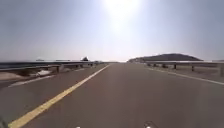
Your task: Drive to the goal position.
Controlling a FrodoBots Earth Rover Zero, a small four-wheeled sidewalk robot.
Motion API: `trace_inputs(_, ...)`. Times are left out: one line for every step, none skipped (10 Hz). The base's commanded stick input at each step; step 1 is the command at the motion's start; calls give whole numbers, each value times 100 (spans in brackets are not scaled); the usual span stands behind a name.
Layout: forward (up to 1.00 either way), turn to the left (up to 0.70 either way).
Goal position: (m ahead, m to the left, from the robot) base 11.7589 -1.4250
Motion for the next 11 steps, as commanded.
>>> trace_inputs(70,0)
trace_inputs(70,0)
trace_inputs(70,0)
trace_inputs(70,0)
trace_inputs(70,0)
trace_inputs(70,0)
trace_inputs(70,0)
trace_inputs(70,0)
trace_inputs(70,0)
trace_inputs(70,-1)
trace_inputs(70,-7)
